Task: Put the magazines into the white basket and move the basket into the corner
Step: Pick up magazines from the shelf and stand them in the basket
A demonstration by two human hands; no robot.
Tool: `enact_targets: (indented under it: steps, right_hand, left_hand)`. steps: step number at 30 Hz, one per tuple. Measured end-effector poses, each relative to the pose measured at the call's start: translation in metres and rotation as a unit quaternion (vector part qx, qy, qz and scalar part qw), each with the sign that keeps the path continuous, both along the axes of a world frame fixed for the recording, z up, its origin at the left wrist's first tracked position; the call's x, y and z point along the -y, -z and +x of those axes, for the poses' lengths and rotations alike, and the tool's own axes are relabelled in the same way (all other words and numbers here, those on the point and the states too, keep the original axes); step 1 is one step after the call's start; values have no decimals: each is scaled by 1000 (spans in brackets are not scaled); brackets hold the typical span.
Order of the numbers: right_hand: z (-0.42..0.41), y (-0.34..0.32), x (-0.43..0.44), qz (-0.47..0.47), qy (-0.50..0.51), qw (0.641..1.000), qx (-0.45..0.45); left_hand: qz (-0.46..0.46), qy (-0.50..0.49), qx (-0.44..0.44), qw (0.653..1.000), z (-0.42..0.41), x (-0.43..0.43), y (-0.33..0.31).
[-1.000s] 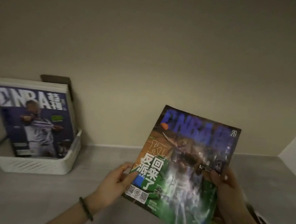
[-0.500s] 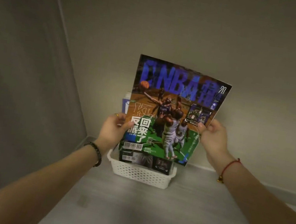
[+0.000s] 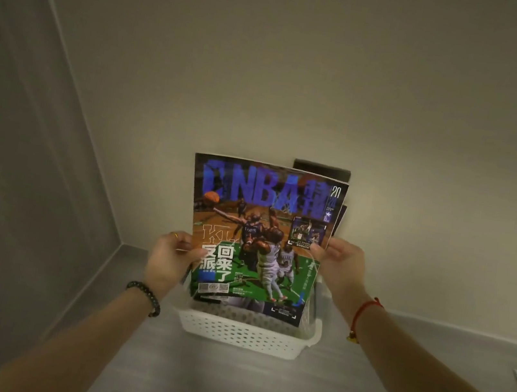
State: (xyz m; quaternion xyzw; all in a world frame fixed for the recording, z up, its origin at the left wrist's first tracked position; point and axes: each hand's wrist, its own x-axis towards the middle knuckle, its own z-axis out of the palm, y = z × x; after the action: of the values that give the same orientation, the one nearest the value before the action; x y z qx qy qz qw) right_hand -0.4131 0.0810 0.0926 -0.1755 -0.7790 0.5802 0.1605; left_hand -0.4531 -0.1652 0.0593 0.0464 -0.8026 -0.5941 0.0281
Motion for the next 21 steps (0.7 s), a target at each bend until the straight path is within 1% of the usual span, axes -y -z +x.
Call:
enact_targets:
  steps: [3,5,7,8,10,12,15,17,18,19,21]
  right_hand:
    - [2,22,-3,32,20,999,32]
    - [4,32,-5,37,70,997,23]
    - [7,39,-6,20,111,993,14]
    - [6,41,-4,8,105,994,15]
    - [4,42,6,-2,44,999,7]
    - [4,43,18,4,-13,1000,-11]
    - [6,43,18,14,-45,998,-30]
    - [10,40,6,25,-99,995,-7]
    - [14,38,0,31,-125,992,9]
    - [20,36,-6,36,-143,989,21]
    - [38,35,-17,23,-143,989,34]
  left_hand:
    - [-8,-29,5,1000,-1,1,17]
    - [-12,-54,0,998,-3,2,21]
    - [32,-4,-22,999,-4,-4,21]
    - [62,35,-32,997,-4,-9,19]
    - [84,79,-30,993,-6,-22,17]
    - [88,69,-13,994,-9,-31,18]
    - [50,60,4,997,-12,-31,15]
    - [32,63,17,997,-10,-30,11]
    - [37,55,15,998,-6,-32,9]
    - [50,37,6,998,0,-35,6]
    - [76,-10,-30,997,17,-43,3]
